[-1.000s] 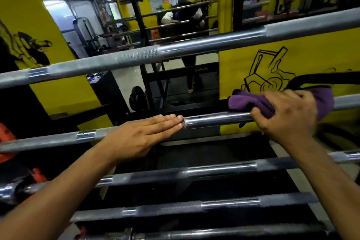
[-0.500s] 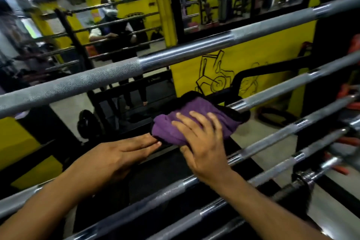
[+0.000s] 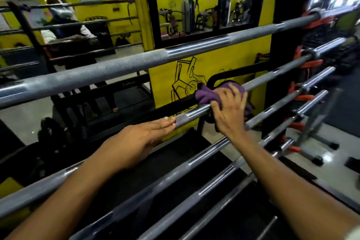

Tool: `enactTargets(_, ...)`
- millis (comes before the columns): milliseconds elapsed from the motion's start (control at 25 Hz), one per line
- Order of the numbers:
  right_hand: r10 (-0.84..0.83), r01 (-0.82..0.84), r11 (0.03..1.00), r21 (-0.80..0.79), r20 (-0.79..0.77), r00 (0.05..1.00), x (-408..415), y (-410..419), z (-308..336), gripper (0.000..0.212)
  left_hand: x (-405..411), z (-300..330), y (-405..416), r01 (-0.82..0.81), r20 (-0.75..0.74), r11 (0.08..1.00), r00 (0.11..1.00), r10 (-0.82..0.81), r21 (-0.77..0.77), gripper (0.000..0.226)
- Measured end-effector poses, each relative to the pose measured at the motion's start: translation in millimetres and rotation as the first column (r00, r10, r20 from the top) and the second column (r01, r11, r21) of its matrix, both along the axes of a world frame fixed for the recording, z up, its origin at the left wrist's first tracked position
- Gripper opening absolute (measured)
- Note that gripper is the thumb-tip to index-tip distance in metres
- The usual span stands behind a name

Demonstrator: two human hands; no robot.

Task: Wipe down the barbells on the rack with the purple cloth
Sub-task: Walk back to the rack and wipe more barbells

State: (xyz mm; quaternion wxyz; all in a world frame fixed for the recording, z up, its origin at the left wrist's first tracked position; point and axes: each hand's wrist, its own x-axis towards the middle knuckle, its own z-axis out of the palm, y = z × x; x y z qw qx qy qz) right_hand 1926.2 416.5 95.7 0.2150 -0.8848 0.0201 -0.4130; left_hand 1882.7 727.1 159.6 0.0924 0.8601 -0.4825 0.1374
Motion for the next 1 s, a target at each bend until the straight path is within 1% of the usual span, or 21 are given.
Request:
enactTargets(40, 0.031, -0.031, 0.999, 0.025, 0.019, 0.999, -10.7, 24.7, -4.5, 0.044, 0.7, -0.8, 0.4, 0.004, -0.004, 1.000, 1.000, -0.004, -0.016, 0.052)
enactTargets(80, 0.086, -0.087, 0.996, 0.014, 0.038, 0.996, -23.2, 47.4, -8.4, 0.045, 0.6, -1.2, 0.2, 0.006, -0.001, 1.000, 1.000, -0.006, -0.026, 0.052)
enactTargets(160, 0.182, -0.178, 0.982, -0.066, 0.055, 0.982, -40.5, 72.7, -12.9, 0.046, 0.4, -1.1, -0.9, 0.000, 0.009, 1.000, 1.000, 0.000, -0.027, 0.060)
enactTargets(240, 0.209, -0.202, 0.965, -0.170, 0.025, 0.978, -40.2, 61.0, -12.3, 0.046, 1.2, -1.0, -1.9, -0.021, -0.001, 1.000, 1.000, 0.021, -0.019, 0.063)
enactTargets(280, 0.191, -0.184, 0.962, -0.203, 0.013, 0.982, -35.7, 47.6, -11.6, 0.047, 1.8, -1.4, -2.1, -0.027, -0.015, 1.000, 1.000, 0.027, -0.014, 0.064)
enactTargets(320, 0.156, -0.152, 0.968, -0.198, 0.003, 0.988, -29.9, 31.7, -9.5, 0.048, 2.3, -2.2, -1.6, -0.029, -0.029, 1.000, 0.999, 0.029, -0.012, 0.064)
enactTargets(360, 0.112, -0.113, 0.983, -0.145, -0.015, 0.994, -24.2, 15.8, -5.6, 0.048, 3.2, -2.7, -1.6, -0.028, -0.040, 0.999, 0.999, 0.027, -0.015, 0.065)
enactTargets(440, 0.057, -0.054, 0.998, 0.033, -0.079, 0.995, -19.4, 1.4, 4.0, 0.049, 4.1, -1.4, -2.2, -0.031, -0.074, 0.998, 0.997, 0.028, -0.047, 0.064)
enactTargets(520, 0.057, -0.038, 0.987, 0.153, -0.117, 0.991, -21.2, 14.8, 7.6, 0.052, 4.4, -0.5, -3.3, -0.022, -0.081, 0.997, 0.997, 0.016, -0.075, 0.061)
enactTargets(600, 0.116, -0.097, 0.980, 0.174, -0.103, 0.988, -35.8, 39.3, 4.0, 0.053, 4.0, -1.1, -4.0, -0.010, -0.075, 0.996, 0.997, 0.004, -0.090, 0.058)
enactTargets(720, 0.281, -0.260, 0.943, 0.209, -0.082, 0.956, -64.3, 60.8, -8.2, 0.051, 4.6, 0.0, -4.6, 0.004, -0.074, 0.995, 0.997, -0.011, -0.103, 0.057)
enactTargets(840, 0.400, -0.365, 0.869, 0.334, -0.041, 0.915, -90.6, 57.4, -8.6, 0.043, 3.8, 4.4, -4.5, 0.021, -0.052, 0.994, 0.998, -0.026, -0.105, 0.057)
enactTargets(920, 0.470, -0.411, 0.795, 0.445, -0.026, 0.882, -113.7, 49.6, -1.2, 0.030, -3.8, 9.5, -12.4, 0.006, -0.026, 0.993, 1.000, -0.009, -0.121, 0.070)
enactTargets(1000, 0.543, -0.422, 0.720, 0.551, -0.069, 0.837, -134.1, 31.7, 9.9, 0.024, -14.1, 14.9, -37.8, -0.021, -0.049, 0.992, 0.999, 0.015, -0.126, 0.094)
